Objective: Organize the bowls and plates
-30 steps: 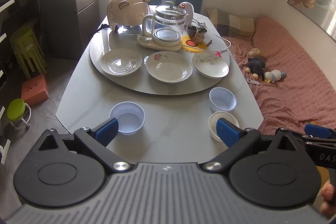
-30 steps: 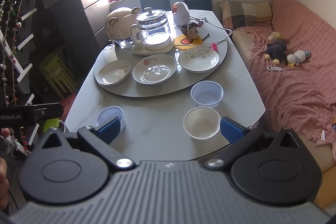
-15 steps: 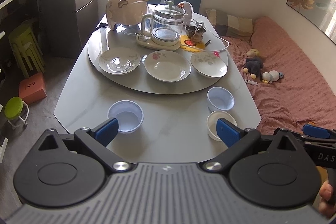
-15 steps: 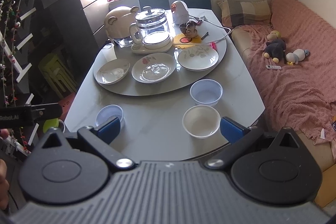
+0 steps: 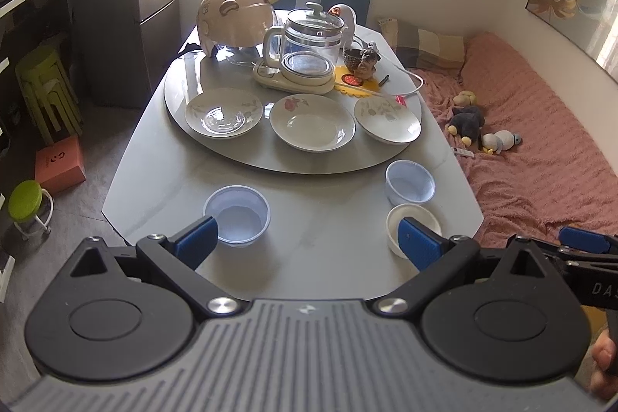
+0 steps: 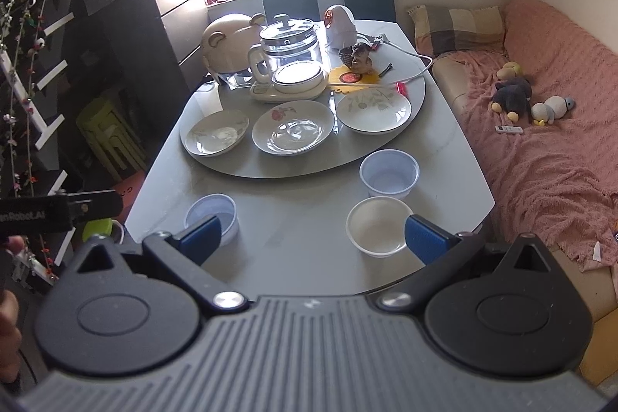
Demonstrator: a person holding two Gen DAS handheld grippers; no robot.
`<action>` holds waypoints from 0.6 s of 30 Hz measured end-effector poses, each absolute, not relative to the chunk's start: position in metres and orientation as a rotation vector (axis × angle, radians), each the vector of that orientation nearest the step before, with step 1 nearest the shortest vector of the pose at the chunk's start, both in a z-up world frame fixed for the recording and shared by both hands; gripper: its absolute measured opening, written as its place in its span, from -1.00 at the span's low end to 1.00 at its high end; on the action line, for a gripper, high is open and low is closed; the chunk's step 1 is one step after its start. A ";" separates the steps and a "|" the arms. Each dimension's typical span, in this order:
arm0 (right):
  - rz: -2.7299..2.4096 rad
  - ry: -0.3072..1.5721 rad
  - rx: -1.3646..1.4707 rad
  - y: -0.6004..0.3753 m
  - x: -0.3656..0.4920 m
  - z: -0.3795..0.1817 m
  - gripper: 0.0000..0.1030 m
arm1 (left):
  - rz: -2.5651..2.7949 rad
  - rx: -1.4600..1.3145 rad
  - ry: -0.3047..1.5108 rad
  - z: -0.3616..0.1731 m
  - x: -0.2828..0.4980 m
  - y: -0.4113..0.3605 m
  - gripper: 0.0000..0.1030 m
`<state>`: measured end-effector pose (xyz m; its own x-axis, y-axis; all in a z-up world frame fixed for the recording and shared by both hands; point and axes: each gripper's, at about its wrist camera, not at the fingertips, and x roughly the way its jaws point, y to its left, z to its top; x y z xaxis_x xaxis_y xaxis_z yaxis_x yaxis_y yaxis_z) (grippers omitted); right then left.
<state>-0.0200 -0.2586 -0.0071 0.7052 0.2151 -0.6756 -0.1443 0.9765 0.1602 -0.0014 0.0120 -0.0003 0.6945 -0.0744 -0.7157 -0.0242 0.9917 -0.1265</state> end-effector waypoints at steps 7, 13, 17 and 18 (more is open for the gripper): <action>0.165 0.746 0.093 -0.252 -0.022 -0.009 1.00 | -0.044 -0.139 0.813 -0.010 0.002 0.015 0.96; 0.161 0.740 0.128 -0.247 -0.020 -0.016 1.00 | -0.053 -0.135 0.798 -0.021 0.009 0.024 0.96; 0.128 0.723 0.136 -0.244 -0.019 -0.018 1.00 | -0.072 -0.107 0.790 -0.023 0.014 0.028 0.96; 0.120 0.720 0.138 -0.242 -0.019 -0.018 1.00 | -0.084 -0.104 0.791 -0.023 0.015 0.029 0.96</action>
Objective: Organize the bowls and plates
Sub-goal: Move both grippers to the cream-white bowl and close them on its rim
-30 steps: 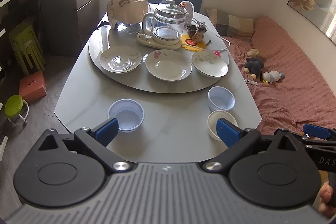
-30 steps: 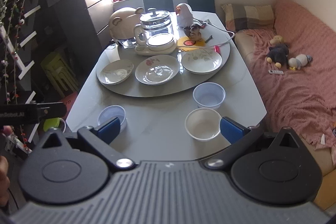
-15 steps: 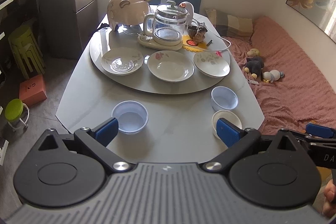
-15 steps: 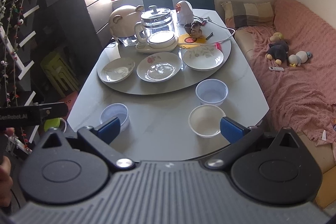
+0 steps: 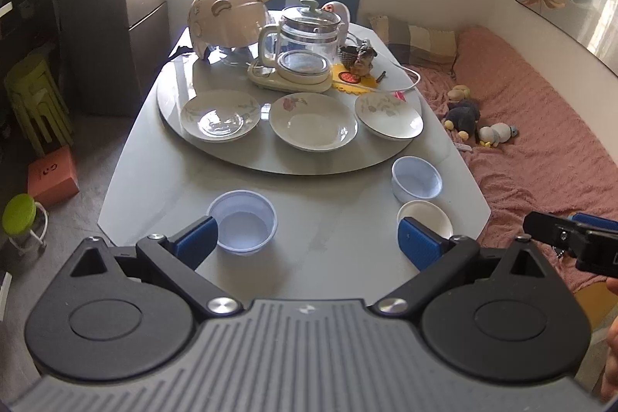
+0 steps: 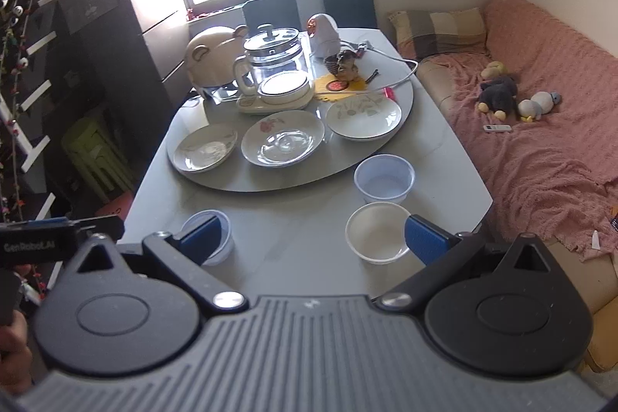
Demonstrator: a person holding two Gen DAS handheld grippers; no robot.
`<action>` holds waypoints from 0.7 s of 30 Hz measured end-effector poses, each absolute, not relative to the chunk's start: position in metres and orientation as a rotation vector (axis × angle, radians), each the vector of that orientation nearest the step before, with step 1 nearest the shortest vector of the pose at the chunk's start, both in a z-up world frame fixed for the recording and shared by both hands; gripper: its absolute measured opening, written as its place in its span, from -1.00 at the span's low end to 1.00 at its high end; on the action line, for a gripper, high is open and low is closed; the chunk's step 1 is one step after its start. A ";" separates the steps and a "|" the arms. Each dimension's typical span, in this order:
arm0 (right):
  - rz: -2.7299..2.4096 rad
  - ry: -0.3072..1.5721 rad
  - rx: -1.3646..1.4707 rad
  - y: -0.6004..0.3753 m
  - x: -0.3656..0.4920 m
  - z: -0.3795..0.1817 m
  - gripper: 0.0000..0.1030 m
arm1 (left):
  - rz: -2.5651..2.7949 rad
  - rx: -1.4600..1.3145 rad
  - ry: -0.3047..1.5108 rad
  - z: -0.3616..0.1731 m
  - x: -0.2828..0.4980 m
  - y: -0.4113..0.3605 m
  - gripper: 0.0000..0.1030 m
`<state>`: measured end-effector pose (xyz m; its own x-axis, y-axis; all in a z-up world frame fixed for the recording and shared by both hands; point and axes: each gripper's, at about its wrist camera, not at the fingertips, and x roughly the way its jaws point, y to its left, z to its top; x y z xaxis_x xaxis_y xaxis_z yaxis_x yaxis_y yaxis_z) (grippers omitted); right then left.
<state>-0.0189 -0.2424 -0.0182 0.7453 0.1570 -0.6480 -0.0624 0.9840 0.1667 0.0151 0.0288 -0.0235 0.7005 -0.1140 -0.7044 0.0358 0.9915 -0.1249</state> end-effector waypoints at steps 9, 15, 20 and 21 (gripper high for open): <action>0.044 0.700 0.166 -0.236 -0.024 -0.028 1.00 | -0.176 -0.074 0.811 -0.040 0.028 0.037 0.96; -0.011 0.713 0.195 -0.238 -0.017 -0.035 1.00 | -0.228 -0.065 0.830 -0.054 0.048 0.029 0.96; -0.033 0.688 0.214 -0.252 0.001 -0.040 1.00 | -0.263 -0.062 0.852 -0.068 0.078 0.008 0.96; -0.033 0.688 0.217 -0.256 0.007 -0.042 1.00 | -0.269 -0.056 0.851 -0.070 0.085 0.002 0.96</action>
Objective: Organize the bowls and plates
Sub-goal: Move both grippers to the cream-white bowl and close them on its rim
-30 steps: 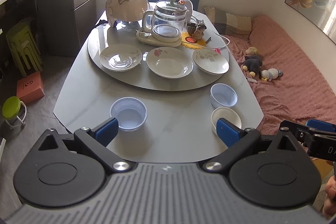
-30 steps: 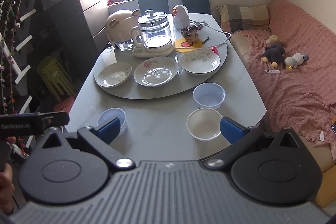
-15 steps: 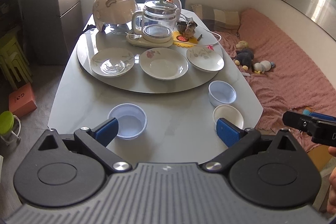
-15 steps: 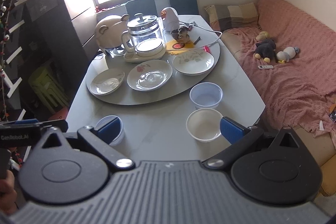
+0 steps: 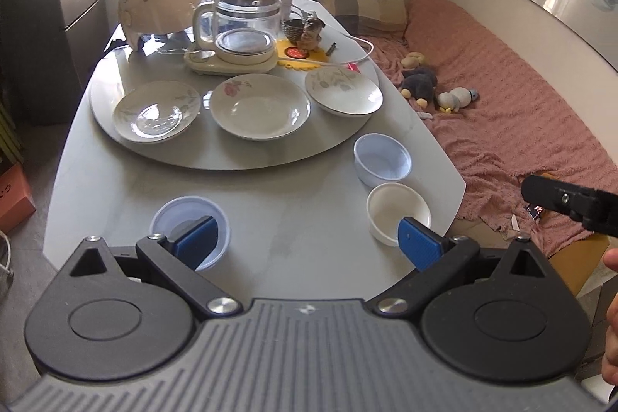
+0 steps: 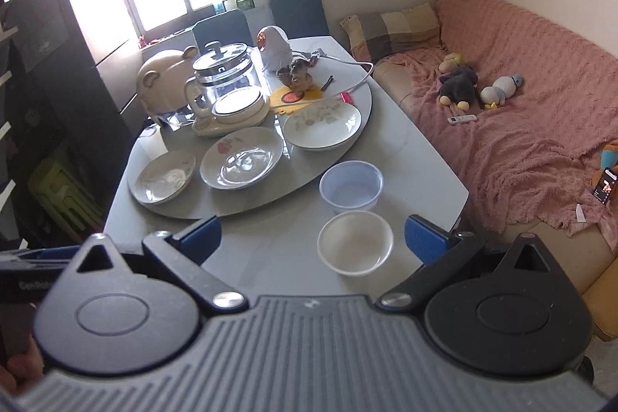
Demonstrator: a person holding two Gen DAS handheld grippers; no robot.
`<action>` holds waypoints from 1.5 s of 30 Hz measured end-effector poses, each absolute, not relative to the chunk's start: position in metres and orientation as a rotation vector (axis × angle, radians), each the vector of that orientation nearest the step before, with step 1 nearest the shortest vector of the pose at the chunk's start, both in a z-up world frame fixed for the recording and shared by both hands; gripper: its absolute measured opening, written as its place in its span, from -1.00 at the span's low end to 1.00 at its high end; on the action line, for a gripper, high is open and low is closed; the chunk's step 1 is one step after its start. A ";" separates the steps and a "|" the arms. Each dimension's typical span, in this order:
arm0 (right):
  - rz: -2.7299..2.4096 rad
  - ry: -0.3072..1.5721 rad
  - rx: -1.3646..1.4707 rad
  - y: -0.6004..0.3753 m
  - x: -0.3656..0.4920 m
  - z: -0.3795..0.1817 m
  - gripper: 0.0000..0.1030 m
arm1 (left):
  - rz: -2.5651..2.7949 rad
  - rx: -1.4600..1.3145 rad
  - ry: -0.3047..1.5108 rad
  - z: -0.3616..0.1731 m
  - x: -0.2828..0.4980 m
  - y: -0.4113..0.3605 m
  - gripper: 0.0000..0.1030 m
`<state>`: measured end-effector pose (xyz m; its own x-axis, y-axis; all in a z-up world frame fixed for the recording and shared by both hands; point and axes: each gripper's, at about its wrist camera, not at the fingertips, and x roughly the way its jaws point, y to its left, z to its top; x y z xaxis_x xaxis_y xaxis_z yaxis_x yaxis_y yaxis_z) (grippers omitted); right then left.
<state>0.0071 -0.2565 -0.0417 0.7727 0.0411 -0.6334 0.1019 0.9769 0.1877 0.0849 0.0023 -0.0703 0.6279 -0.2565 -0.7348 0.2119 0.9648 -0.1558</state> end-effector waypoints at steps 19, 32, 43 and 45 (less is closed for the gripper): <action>0.007 0.788 0.271 -0.348 0.134 -0.108 0.92 | -0.365 0.050 0.969 -0.160 0.248 -0.117 0.96; 0.042 0.996 0.352 -0.381 0.171 -0.191 0.80 | -0.448 0.103 1.110 -0.231 0.284 -0.160 0.95; 0.072 1.089 0.350 -0.395 0.191 -0.226 0.30 | -0.384 -0.021 1.251 -0.274 0.302 -0.177 0.93; 0.093 1.114 0.356 -0.395 0.194 -0.232 0.24 | -0.364 -0.025 1.262 -0.280 0.304 -0.179 0.91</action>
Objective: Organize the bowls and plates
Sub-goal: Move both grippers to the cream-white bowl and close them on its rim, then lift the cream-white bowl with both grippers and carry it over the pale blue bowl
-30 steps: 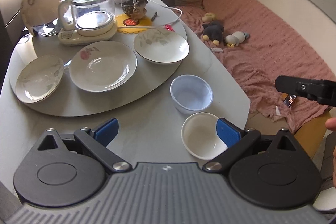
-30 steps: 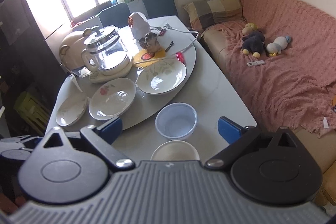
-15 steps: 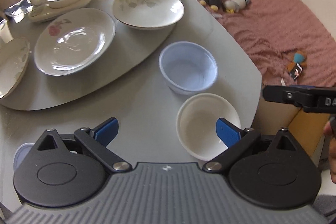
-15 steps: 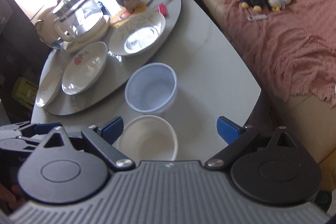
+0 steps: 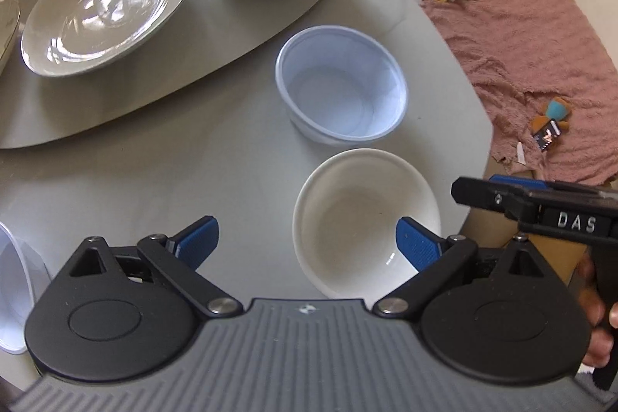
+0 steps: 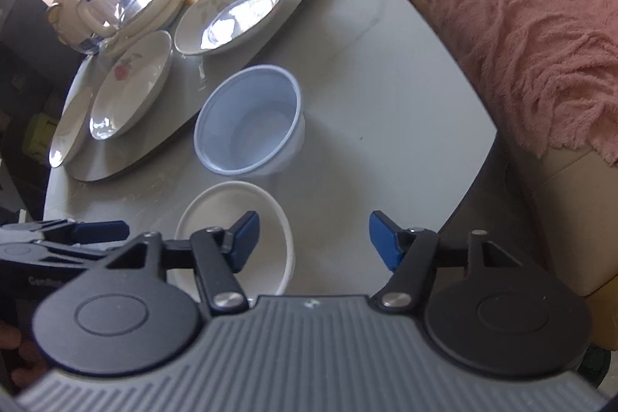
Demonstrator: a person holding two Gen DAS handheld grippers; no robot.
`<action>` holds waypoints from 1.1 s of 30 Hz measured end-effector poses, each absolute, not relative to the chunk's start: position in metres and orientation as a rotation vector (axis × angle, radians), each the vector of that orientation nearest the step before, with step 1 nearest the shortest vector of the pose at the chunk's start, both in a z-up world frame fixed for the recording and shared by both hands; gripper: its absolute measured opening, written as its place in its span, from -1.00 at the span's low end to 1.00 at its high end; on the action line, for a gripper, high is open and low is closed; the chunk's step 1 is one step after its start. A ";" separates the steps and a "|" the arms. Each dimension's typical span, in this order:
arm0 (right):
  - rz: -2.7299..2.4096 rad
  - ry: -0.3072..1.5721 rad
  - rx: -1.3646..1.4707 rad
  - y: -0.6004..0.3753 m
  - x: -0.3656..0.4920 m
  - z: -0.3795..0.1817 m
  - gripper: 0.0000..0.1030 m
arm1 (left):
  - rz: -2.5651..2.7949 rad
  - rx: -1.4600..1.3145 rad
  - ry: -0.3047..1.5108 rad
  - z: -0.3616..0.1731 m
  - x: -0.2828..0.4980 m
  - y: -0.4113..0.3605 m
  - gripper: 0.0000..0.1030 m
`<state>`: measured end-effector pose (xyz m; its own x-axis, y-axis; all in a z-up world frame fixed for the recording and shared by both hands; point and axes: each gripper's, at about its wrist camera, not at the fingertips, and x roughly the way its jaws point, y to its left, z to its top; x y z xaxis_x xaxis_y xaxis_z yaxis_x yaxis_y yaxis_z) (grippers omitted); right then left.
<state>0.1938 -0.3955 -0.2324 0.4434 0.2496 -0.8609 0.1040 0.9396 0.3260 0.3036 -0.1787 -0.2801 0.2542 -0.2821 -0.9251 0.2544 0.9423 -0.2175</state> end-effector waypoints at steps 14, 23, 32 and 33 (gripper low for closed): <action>0.187 1.197 0.348 -0.375 0.207 -0.253 -0.53 | -0.281 -0.097 1.338 -0.312 0.316 -0.177 -0.24; 0.214 1.253 0.287 -0.367 0.208 -0.258 -0.81 | -0.270 -0.126 1.353 -0.320 0.312 -0.175 -0.82; 0.226 1.240 0.274 -0.357 0.204 -0.248 -0.83 | -0.320 -0.177 1.332 -0.313 0.312 -0.153 -0.85; 0.224 1.235 0.284 -0.357 0.205 -0.245 -0.83 | -0.333 -0.185 1.326 -0.310 0.314 -0.150 -0.85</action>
